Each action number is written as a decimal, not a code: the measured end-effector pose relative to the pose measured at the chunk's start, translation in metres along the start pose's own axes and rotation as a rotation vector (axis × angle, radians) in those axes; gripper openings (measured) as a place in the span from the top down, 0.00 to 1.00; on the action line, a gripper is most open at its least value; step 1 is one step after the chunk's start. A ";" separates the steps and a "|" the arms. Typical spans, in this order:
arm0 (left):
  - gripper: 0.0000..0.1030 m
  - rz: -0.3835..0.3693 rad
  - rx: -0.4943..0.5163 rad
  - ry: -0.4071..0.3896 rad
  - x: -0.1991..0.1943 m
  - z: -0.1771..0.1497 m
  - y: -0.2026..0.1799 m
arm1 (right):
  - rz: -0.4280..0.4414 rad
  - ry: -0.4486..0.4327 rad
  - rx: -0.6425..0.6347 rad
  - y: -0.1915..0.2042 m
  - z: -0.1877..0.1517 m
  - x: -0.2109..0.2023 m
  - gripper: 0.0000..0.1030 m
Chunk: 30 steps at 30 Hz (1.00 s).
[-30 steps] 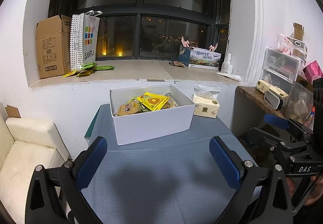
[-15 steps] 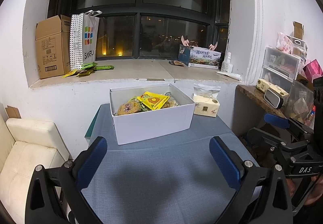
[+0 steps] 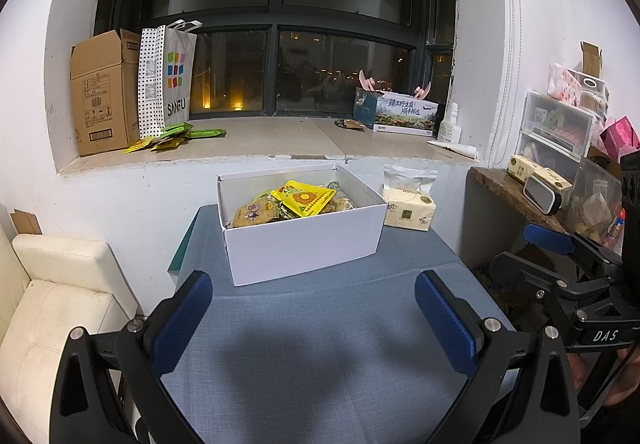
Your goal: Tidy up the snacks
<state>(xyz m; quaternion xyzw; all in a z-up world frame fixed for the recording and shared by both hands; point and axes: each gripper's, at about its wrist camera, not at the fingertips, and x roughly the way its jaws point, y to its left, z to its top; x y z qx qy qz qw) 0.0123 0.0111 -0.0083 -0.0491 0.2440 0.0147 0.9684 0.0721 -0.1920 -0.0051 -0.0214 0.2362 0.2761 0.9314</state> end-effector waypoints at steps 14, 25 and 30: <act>0.00 0.000 0.001 0.006 -0.001 -0.002 0.001 | -0.001 0.002 0.001 0.000 -0.001 0.000 0.00; 0.00 0.000 0.001 0.009 -0.001 -0.003 0.002 | 0.001 0.002 -0.002 -0.001 -0.002 0.000 0.00; 0.00 0.004 0.007 0.006 -0.001 -0.004 0.002 | 0.001 0.003 -0.002 -0.001 -0.001 0.000 0.00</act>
